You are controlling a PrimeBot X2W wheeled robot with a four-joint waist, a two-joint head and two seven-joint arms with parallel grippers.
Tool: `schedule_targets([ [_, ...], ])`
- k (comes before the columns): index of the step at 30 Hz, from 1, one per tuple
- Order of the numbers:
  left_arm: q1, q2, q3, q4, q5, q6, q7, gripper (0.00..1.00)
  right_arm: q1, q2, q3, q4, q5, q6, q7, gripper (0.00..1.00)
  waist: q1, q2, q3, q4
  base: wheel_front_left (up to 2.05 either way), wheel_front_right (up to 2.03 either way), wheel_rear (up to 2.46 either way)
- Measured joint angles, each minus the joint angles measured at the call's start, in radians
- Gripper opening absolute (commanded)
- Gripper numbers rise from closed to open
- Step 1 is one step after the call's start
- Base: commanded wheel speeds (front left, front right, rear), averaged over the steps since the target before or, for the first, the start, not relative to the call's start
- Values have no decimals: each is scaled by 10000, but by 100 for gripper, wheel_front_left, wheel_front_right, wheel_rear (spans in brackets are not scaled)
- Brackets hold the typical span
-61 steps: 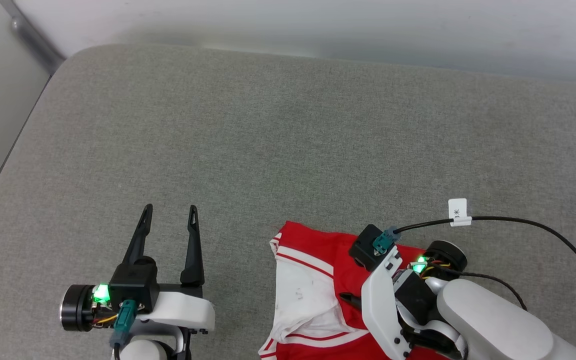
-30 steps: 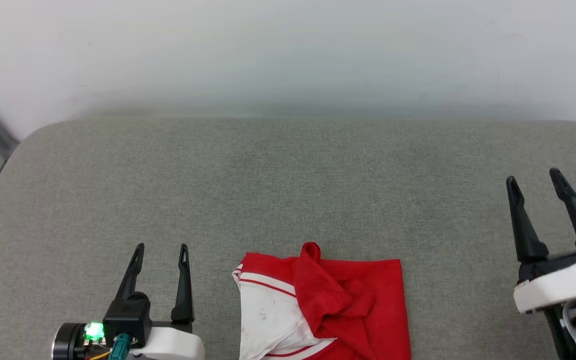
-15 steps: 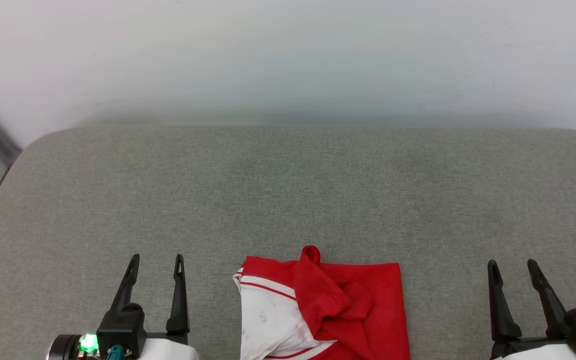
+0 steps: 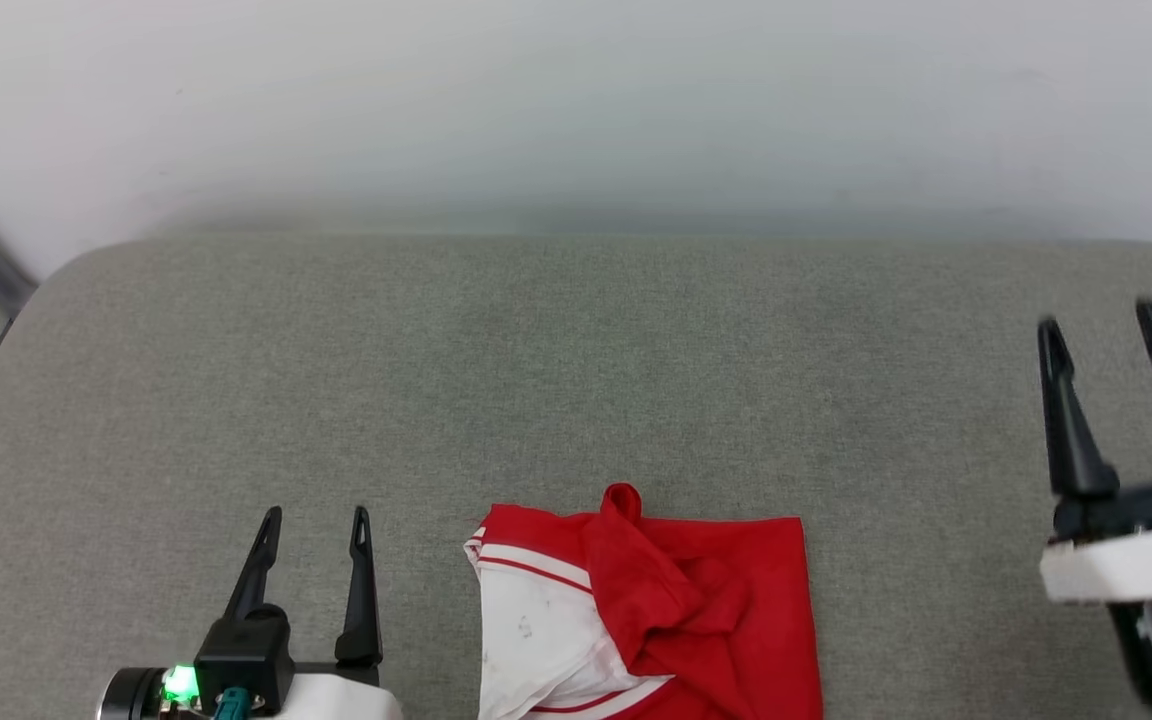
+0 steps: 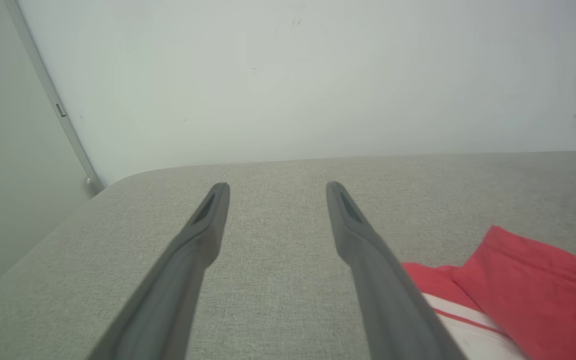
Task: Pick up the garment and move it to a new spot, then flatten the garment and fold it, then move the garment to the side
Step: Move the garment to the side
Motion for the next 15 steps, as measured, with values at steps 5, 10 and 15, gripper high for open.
schedule_targets([
  [5,-147,-33,-29,52,-23,-15,0,100,-1597,-1590,1340,-173,1089,4,2196,100,0,0,164,66,0,0,0],
  [10,-301,-61,-56,90,-86,-44,0,100,-2361,-2894,2717,58,3498,2,5708,100,1,0,268,183,0,0,0],
  [15,-319,-81,-81,81,-123,-44,0,100,-2312,-3542,3214,476,6130,0,8849,100,1,-1,424,297,0,0,0],
])
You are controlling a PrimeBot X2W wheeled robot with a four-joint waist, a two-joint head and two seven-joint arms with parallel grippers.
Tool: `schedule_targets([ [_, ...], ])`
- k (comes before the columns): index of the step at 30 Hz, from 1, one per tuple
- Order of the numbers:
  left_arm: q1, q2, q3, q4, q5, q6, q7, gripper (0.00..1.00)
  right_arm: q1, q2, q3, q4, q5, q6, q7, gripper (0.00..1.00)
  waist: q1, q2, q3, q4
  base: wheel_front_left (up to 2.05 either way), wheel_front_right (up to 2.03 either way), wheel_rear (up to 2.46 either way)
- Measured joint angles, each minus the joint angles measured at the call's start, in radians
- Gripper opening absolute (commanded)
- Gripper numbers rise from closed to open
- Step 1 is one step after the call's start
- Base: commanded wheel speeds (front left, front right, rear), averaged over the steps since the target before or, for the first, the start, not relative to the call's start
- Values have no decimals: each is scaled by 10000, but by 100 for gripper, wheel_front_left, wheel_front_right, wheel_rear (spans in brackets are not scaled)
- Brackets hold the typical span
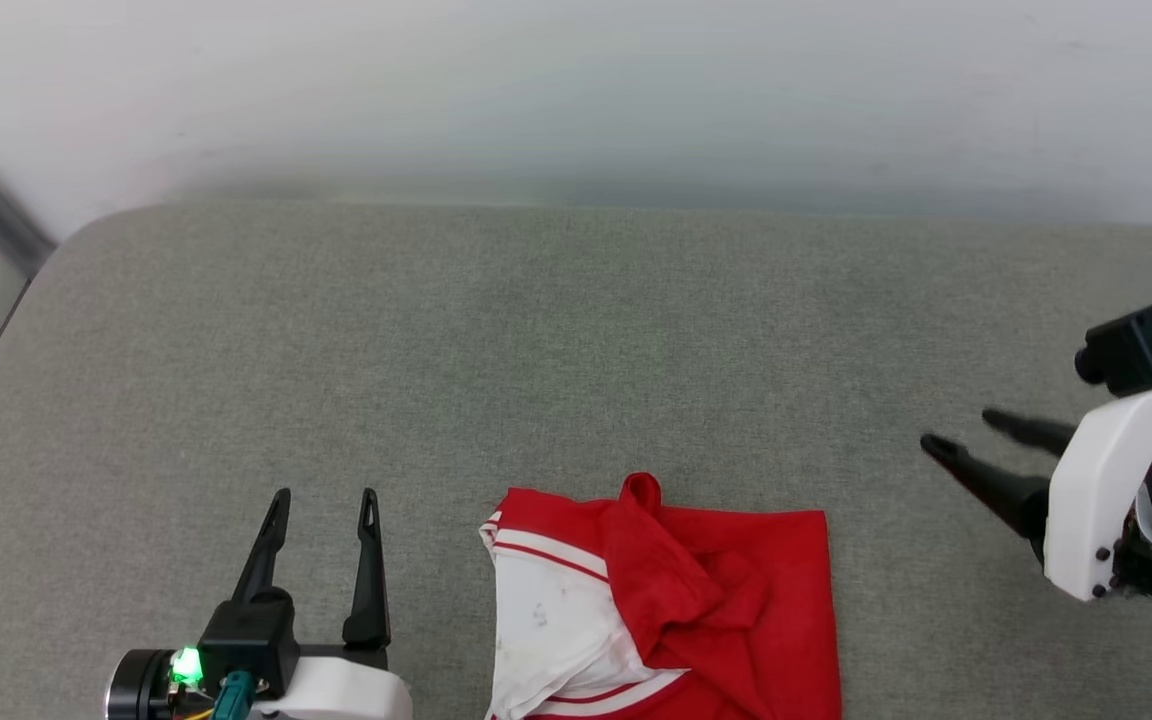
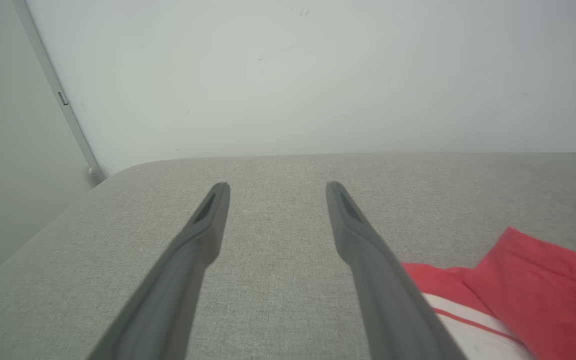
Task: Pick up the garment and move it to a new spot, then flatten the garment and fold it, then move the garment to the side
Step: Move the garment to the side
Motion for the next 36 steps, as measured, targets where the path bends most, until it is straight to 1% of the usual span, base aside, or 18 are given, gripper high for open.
schedule_targets([
  [4,-200,-15,-65,-17,-35,-15,0,100,368,2,12,646,1319,0,1290,100,0,0,239,122,0,0,0],
  [8,-417,-25,-188,-71,-48,-38,0,100,679,219,63,1164,1939,0,1739,100,0,0,546,312,0,0,0],
  [11,-519,-31,-234,-98,-52,-38,0,100,873,606,188,1425,2236,0,1599,100,1,0,783,478,0,0,0],
  [18,-758,-33,-320,-144,-61,-42,0,100,1061,1158,899,2023,2525,0,1137,100,1,0,1319,805,0,0,0],
  [23,-939,-36,-399,-136,-61,-52,0,100,1004,1342,1513,2428,2560,10,798,100,1,0,1566,1009,0,0,0],
  [26,-1030,-40,-449,-127,-67,-42,0,100,816,1304,1908,2619,2460,12,589,100,1,0,1640,1092,0,0,0],
  [27,-1031,-38,-454,-109,-73,-38,0,100,778,1273,2011,2650,2395,13,412,33,1,0,1651,1116,0,0,0],
  [28,-1031,-40,-458,-104,-100,-35,0,100,736,1250,2115,2683,2357,13,251,0,0,0,1651,1132,0,0,0],
  [32,-1029,-40,-441,-56,-125,8,0,100,465,1070,2612,2646,2351,10,-207,0,1,0,1524,1128,0,0,0],
  [36,-914,-40,-422,-19,-150,52,0,100,139,652,3170,2228,2238,6,-673,0,1,0,1231,1024,0,0,0],
])
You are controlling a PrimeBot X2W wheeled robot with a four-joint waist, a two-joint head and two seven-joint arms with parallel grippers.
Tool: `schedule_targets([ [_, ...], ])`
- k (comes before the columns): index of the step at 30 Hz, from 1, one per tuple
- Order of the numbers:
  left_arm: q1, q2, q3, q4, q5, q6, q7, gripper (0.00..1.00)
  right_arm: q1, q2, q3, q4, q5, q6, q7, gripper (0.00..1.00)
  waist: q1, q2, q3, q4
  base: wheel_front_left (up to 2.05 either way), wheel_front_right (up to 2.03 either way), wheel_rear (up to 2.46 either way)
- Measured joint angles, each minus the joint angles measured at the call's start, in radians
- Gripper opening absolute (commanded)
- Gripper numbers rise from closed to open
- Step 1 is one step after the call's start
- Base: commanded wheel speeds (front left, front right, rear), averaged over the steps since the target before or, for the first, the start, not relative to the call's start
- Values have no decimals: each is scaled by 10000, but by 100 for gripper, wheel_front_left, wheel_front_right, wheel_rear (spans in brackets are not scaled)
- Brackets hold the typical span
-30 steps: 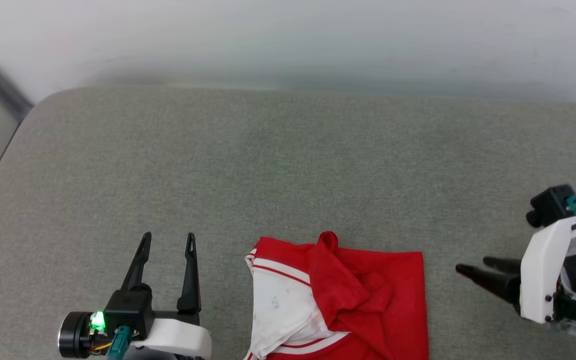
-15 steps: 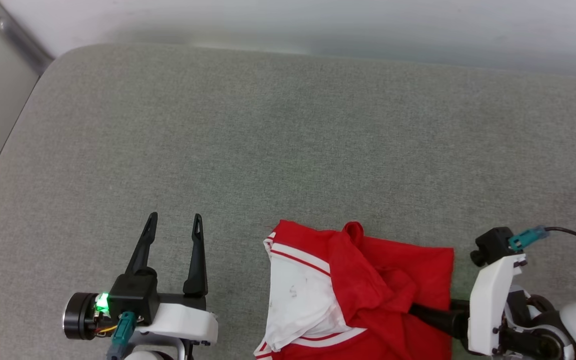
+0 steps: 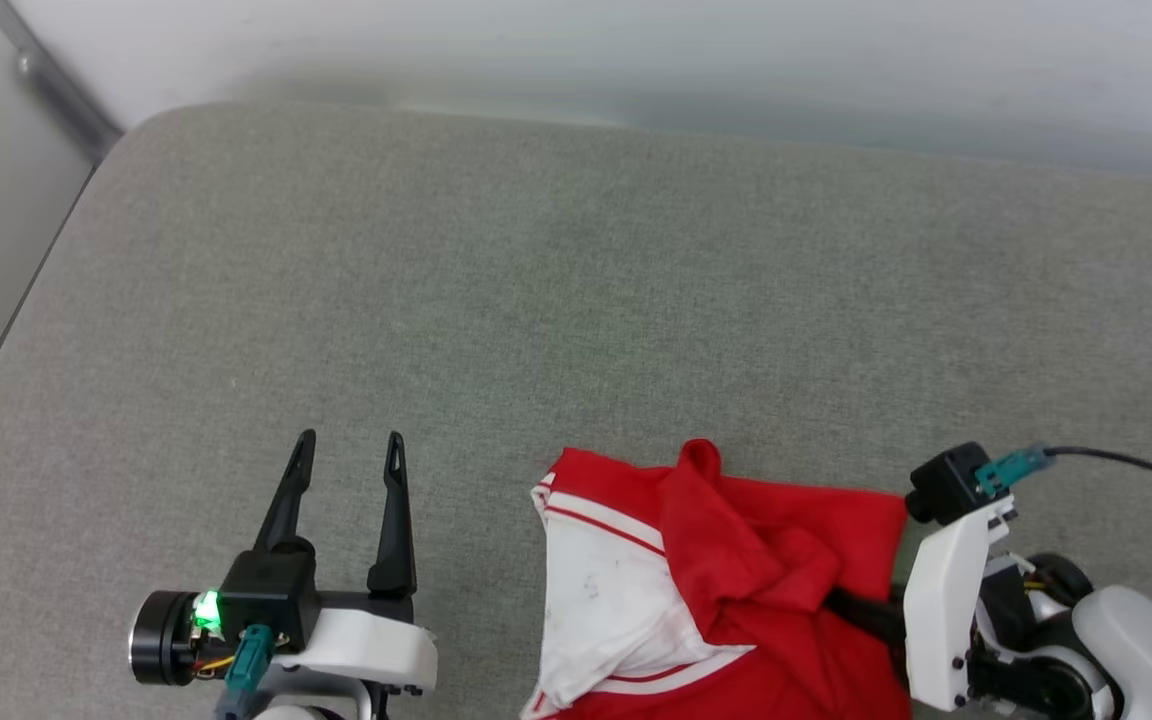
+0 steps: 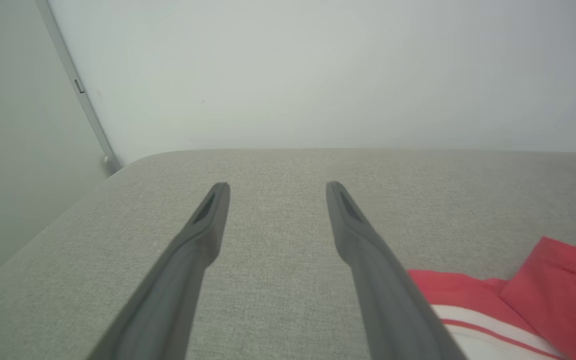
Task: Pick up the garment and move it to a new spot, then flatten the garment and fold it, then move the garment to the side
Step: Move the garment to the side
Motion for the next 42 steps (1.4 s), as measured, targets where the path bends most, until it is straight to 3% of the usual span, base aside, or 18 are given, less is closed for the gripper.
schedule_targets([
  [10,494,-2,-10,-113,-228,176,0,100,-1267,-1653,1091,-1797,-378,-6,-42,0,0,0,-772,-800,0,0,0],
  [16,609,-4,59,-276,-326,261,0,100,-1841,-2646,1149,-2660,-481,-6,234,0,-1,1,-796,-1795,0,0,0],
  [23,328,-8,428,-529,-96,79,0,100,-2221,-3298,692,-2777,-719,-6,-48,0,-1,0,-278,-3119,0,0,0],
  [29,-218,109,633,-792,127,-184,0,100,-2612,-3958,397,-1789,-1597,-2,-608,0,-1,0,733,-3833,0,0,0],
  [35,-805,236,600,-1012,291,-437,0,100,-3214,-4399,-90,15,-2460,-4,-1308,0,0,0,1835,-4144,0,0,0],
  [42,-1263,407,671,-1137,366,-550,0,100,-4031,-4339,-949,2357,-2966,-2,-1847,0,0,0,2871,-4113,0,0,0],
])
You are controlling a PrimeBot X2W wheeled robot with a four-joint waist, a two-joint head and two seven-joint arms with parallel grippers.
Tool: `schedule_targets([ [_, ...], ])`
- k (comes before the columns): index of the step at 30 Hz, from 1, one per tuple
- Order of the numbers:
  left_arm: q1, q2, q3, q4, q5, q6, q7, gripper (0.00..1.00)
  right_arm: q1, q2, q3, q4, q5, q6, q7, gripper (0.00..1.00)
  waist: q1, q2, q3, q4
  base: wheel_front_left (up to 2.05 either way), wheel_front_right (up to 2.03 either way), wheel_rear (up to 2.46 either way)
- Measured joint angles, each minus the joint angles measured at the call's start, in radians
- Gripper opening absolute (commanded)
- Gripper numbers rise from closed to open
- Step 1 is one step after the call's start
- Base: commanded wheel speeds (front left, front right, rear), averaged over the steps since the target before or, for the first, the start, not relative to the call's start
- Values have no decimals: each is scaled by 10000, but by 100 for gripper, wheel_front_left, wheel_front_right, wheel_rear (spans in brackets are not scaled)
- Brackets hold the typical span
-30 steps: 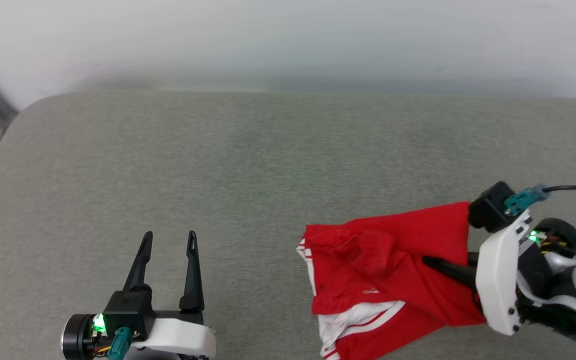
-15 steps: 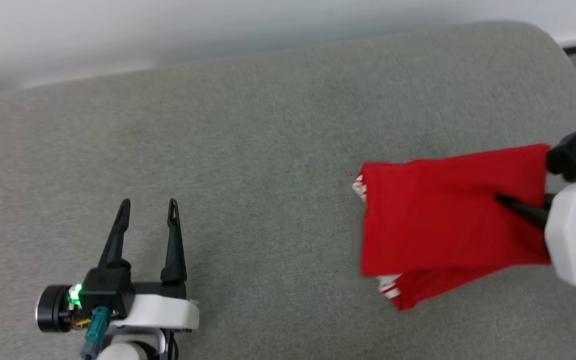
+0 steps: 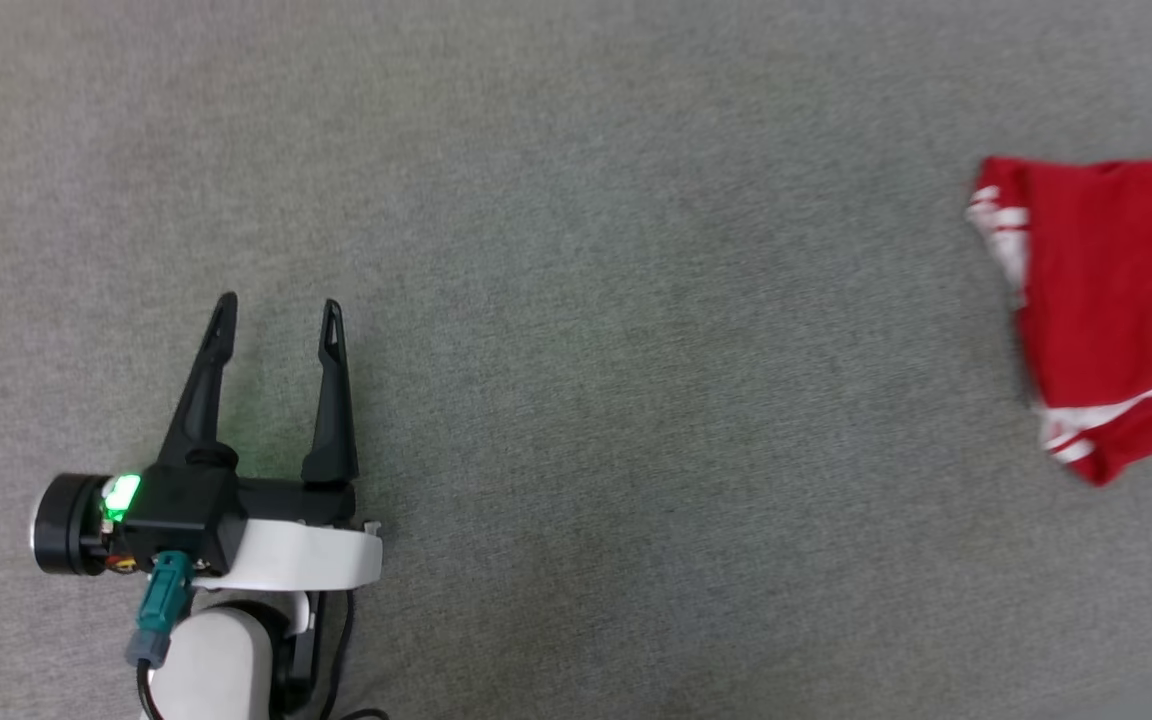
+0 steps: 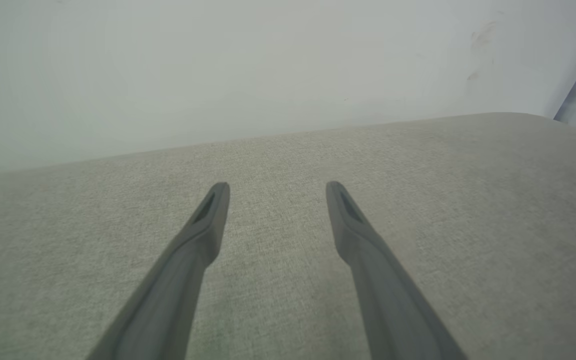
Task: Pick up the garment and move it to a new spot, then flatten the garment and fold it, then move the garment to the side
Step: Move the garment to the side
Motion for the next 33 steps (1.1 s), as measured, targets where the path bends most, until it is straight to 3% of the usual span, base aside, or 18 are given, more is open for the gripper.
schedule_targets([
  [5,-122,65,61,-132,19,-27,0,100,-668,132,-441,1156,-646,0,-355,0,-1,0,503,138,0,0,0],
  [10,-270,77,58,-140,29,-27,0,100,-929,683,-752,2150,-813,0,-211,0,0,0,706,250,0,0,0],
  [11,-267,61,54,-105,25,-23,0,100,-945,796,-823,2326,-861,0,-155,85,0,0,659,257,0,0,0],
  [12,-265,38,46,-73,13,-4,0,100,-953,894,-899,2441,-899,0,-178,100,0,0,588,262,0,0,0],
  [18,3,-94,-10,132,-90,100,0,100,-937,809,-1191,2838,-1779,0,-792,100,-1,0,-169,347,0,0,0],
  [22,365,-165,12,263,-180,146,0,100,-918,972,-1793,2715,-2291,-2,-1962,100,-2,0,-846,434,0,0,0],
  [33,1415,-347,-59,520,-284,355,0,100,112,3371,-3935,761,-3741,-2,-5753,100,-2,0,-2691,984,0,0,0],
])
